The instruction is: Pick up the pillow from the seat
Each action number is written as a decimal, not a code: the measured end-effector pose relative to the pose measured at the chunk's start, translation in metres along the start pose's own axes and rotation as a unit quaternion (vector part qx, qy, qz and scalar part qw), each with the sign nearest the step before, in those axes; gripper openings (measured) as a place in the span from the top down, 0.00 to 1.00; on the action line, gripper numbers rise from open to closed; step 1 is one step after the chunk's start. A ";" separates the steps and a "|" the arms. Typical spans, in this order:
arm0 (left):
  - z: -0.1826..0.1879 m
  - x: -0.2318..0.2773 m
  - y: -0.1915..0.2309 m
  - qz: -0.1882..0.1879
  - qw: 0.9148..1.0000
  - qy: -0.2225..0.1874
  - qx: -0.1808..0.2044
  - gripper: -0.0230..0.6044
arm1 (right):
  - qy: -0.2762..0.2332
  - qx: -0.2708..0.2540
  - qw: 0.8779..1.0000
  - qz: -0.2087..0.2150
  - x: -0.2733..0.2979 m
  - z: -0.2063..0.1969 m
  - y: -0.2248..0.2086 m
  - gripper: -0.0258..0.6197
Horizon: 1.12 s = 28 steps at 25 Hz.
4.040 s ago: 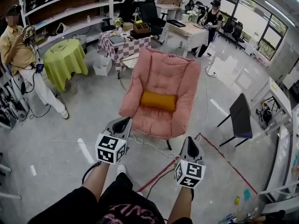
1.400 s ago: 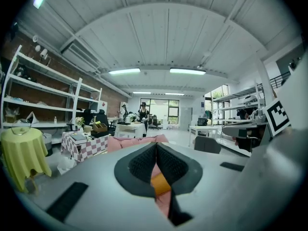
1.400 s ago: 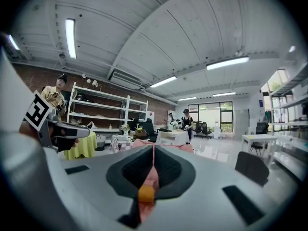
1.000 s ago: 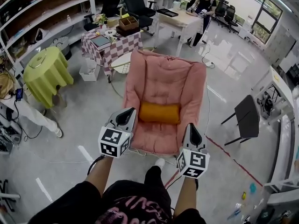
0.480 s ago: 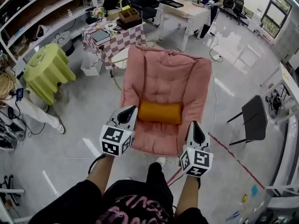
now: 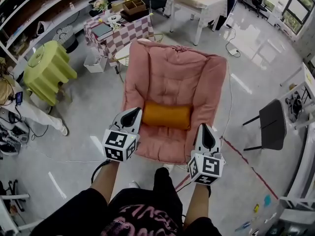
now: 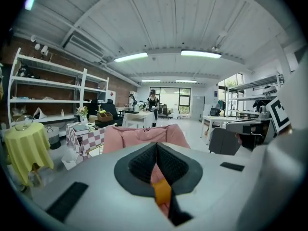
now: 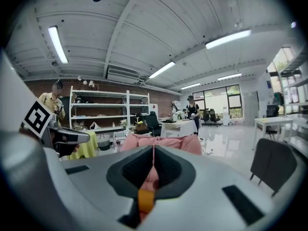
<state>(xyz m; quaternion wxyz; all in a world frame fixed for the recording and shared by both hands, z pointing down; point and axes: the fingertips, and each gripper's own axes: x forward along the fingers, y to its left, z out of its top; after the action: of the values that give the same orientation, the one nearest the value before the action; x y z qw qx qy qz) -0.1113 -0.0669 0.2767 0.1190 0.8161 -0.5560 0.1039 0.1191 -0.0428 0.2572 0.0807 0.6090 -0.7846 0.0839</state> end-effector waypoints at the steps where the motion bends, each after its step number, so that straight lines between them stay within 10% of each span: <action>1: 0.000 0.006 -0.001 0.001 1.000 0.002 0.000 0.95 | -0.002 0.004 1.000 0.003 0.004 0.001 -0.005 0.93; 28: 0.035 0.095 -0.024 0.053 0.998 0.026 0.025 0.95 | -0.003 0.023 0.997 0.069 0.095 0.027 -0.080 0.93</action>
<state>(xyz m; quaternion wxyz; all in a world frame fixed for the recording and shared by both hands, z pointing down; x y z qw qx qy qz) -0.0533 -0.1534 0.2707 0.1073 0.7854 -0.5921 0.1450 0.1724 -0.1583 0.2549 0.0587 0.5550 -0.8231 0.1056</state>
